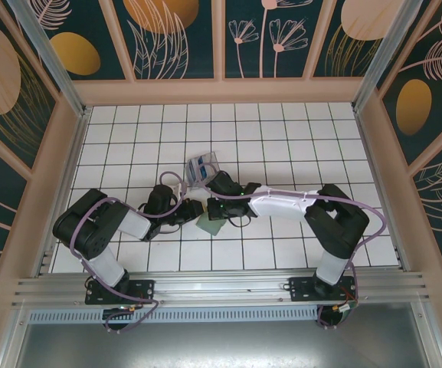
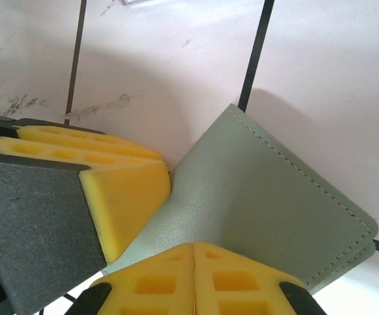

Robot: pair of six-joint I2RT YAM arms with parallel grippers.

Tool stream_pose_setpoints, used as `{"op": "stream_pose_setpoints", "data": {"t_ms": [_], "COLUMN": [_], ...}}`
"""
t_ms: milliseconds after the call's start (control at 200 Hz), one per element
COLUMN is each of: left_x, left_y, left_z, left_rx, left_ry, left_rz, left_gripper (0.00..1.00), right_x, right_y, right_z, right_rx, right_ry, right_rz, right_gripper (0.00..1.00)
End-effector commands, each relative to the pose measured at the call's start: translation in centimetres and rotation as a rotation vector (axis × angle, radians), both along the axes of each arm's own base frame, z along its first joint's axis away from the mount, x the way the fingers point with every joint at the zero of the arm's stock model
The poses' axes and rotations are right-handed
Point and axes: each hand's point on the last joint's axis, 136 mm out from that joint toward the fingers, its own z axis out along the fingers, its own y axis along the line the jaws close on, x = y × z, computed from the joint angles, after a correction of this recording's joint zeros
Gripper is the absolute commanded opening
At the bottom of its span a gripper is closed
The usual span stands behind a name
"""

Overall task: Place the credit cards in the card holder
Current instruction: Close the button on the card holder.

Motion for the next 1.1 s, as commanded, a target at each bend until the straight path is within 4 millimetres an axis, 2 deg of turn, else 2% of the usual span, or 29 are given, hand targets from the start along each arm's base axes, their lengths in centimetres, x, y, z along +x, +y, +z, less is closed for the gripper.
{"op": "stream_pose_setpoints", "data": {"t_ms": [0, 110, 220, 455, 661, 956, 1096], "left_x": [-5.4, -5.4, -5.4, -5.4, -5.3, -5.2, -5.3], "left_y": [1.4, 1.4, 1.4, 1.4, 1.3, 1.2, 1.2], "left_z": [-5.9, -5.9, -5.9, -6.0, -5.9, -5.9, -5.9], "left_rx": [0.134, 0.134, 0.136, 0.137, 0.136, 0.135, 0.136], "left_ry": [0.266, 0.264, 0.265, 0.266, 0.266, 0.265, 0.264], "left_rz": [-0.048, -0.049, -0.050, -0.049, -0.050, -0.054, -0.055], "left_gripper": [0.19, 0.19, 0.19, 0.19, 0.19, 0.19, 0.19], "right_x": [-0.2, -0.1, -0.1, -0.6, -0.5, -1.0, -1.2], "right_y": [0.0, -0.3, -0.6, -1.6, -2.3, -2.0, -1.9], "right_z": [1.6, 3.1, 3.7, 1.0, 0.1, -0.6, -0.9], "right_rx": [0.032, 0.069, 0.092, 0.042, 0.022, 0.035, 0.041], "right_ry": [-0.032, -0.066, -0.065, 0.006, 0.029, 0.064, 0.078], "right_rz": [-0.003, -0.021, -0.023, -0.040, -0.062, -0.052, -0.051], "right_gripper": [0.09, 0.10, 0.11, 0.13, 0.19, 0.09, 0.08]}}
